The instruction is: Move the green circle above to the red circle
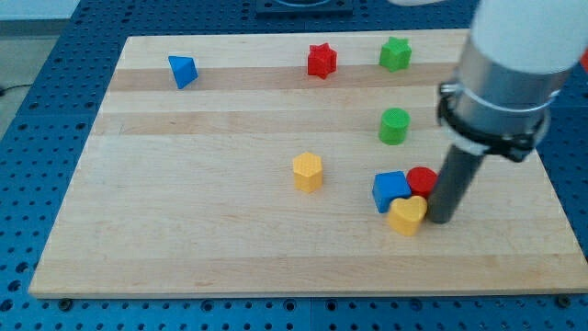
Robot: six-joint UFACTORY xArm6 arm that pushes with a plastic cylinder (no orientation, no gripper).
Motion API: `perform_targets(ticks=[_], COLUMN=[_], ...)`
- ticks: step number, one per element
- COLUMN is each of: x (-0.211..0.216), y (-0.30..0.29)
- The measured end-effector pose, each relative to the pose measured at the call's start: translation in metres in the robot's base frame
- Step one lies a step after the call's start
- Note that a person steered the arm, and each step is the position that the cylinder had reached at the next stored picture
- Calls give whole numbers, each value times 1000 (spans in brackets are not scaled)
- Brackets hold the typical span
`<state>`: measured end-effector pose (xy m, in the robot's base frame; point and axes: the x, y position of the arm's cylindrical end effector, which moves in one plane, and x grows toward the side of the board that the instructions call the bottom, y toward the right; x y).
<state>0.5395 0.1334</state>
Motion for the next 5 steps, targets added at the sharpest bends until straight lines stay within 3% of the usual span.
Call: perform_targets(ticks=[1, 2, 3, 4, 5], x=[-3, -33, -83, -135, -169], y=[-2, 69, 85, 77, 16])
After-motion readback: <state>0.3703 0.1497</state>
